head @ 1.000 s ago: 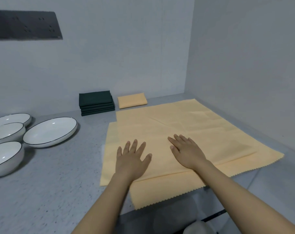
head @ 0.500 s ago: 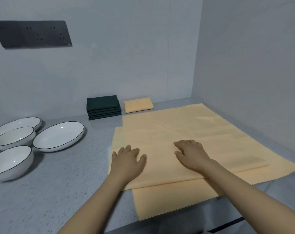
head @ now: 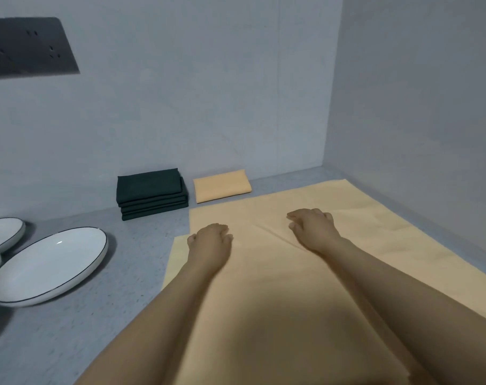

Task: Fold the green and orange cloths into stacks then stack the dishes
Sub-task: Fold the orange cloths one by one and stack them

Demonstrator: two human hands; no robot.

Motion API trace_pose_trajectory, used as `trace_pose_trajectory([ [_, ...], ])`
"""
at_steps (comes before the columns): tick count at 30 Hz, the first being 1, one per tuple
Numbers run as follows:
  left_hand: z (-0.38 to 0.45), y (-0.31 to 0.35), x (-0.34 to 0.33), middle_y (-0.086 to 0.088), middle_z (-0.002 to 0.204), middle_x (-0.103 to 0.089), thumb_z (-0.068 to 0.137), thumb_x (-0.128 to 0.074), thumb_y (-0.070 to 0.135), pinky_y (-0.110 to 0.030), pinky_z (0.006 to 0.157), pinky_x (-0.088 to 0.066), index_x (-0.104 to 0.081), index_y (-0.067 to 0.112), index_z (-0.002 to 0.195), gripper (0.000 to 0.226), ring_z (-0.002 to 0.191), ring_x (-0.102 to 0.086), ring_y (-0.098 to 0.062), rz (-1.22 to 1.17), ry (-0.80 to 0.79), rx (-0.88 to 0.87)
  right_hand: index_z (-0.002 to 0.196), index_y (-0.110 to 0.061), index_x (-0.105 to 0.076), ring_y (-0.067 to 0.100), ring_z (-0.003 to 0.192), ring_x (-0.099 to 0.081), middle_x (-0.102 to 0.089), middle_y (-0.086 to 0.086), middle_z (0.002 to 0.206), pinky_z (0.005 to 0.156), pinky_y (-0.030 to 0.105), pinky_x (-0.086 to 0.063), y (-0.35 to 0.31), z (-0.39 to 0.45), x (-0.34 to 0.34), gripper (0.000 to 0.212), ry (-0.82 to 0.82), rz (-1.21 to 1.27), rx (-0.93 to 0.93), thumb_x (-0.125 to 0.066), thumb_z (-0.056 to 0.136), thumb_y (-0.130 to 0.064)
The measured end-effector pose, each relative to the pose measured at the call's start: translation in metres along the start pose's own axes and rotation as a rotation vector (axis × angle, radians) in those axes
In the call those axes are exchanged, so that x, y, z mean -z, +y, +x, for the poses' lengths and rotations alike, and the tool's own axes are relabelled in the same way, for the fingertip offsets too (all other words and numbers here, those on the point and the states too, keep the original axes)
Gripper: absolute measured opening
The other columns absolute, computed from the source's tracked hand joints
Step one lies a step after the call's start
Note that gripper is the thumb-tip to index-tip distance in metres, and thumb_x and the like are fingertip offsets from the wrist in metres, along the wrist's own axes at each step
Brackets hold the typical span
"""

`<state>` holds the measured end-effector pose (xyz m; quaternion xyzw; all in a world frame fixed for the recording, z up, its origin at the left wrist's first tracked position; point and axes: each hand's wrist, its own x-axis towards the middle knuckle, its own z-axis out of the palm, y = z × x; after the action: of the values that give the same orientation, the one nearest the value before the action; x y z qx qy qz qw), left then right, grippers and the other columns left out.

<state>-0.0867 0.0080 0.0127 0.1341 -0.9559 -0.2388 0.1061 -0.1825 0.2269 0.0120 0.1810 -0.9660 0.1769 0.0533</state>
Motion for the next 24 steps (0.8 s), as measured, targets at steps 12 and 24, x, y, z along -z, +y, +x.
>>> trace_pose_trajectory([
  [12,0.040,-0.030,-0.014,0.007,0.094,-0.055,0.088,-0.063,0.038,-0.026,0.081,-0.015,-0.070,0.028,0.098,0.015,0.105,-0.047,-0.014,-0.016,0.143,-0.053,0.090,-0.032,-0.066,0.018,0.107,-0.042,-0.049,-0.009,0.084,0.085,0.029,-0.018,0.022,0.037,-0.012,0.008,0.134,0.125,-0.071,-0.061,0.087,-0.038],
  [24,0.001,-0.019,0.033,0.015,0.075,-0.060,0.081,-0.071,0.040,-0.029,0.073,-0.036,-0.052,0.039,0.073,0.021,0.093,-0.052,-0.024,-0.218,0.090,-0.135,0.076,-0.028,-0.059,0.006,0.092,-0.043,-0.060,-0.012,0.081,0.101,0.025,-0.010,0.024,-0.014,0.044,0.013,0.231,0.282,0.122,-0.064,0.087,-0.023],
])
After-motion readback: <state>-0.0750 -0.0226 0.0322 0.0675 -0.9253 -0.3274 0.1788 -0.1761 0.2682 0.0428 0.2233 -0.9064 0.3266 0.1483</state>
